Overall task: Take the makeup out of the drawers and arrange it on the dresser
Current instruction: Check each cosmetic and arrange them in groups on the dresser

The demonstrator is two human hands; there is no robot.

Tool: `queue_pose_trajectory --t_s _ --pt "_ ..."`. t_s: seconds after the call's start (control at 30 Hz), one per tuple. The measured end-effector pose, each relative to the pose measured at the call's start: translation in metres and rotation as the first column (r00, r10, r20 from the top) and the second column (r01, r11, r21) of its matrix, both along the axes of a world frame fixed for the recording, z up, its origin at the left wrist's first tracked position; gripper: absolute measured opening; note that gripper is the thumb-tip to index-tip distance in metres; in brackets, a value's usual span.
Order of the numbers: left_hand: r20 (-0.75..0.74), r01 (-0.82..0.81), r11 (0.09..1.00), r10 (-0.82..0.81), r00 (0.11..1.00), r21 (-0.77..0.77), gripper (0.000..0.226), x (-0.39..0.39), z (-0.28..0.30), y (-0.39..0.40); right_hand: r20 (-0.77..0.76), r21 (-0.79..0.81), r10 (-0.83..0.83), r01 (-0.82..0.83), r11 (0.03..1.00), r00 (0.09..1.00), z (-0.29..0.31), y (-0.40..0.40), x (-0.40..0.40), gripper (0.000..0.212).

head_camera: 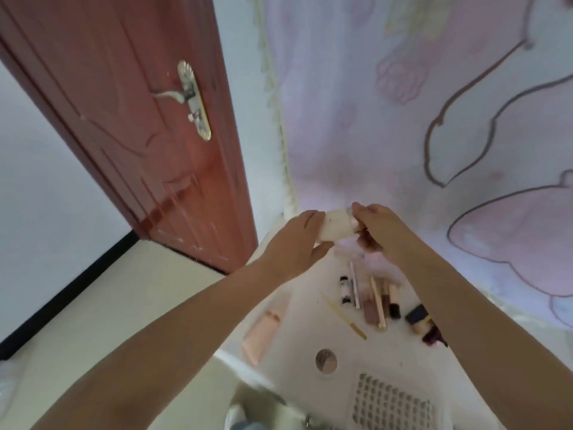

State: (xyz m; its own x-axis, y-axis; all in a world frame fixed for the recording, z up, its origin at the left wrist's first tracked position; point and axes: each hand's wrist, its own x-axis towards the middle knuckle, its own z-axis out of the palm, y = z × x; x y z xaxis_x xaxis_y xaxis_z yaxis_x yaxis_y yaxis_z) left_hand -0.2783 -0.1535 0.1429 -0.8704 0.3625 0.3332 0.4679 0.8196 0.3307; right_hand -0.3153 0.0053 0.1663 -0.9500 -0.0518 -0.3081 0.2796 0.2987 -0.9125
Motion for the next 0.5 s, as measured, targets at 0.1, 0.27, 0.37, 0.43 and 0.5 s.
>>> queue_pose_trajectory --t_s 0.1,0.27,0.37,0.43,0.5 --pt "-0.235 0.077 0.997 -0.079 0.969 -0.02 0.043 -0.017 0.05 0.009 0.027 -0.167 -0.106 0.109 0.98 0.994 0.045 0.014 -0.004 0.032" --pt "-0.549 0.202 0.979 -0.165 0.819 0.007 0.071 -0.028 0.102 0.029 -0.021 -0.271 -0.197 0.184 0.945 0.98 0.102 0.03 -0.001 0.037" --pt "-0.608 0.203 0.978 -0.185 0.772 -0.039 0.075 -0.031 0.112 0.039 -0.006 -0.259 -0.19 0.182 0.949 0.982 0.117 0.04 0.005 0.038" --pt "-0.534 0.153 0.988 -0.123 0.836 0.012 0.072 -0.033 0.119 0.045 -0.02 -0.265 -0.187 0.175 0.948 0.982 0.122 0.043 0.008 0.039" --pt "-0.353 0.087 0.984 -0.026 0.935 0.158 0.062 -0.035 0.125 0.048 -0.095 -0.277 -0.189 0.157 0.948 0.977 0.129 0.044 0.01 0.04"
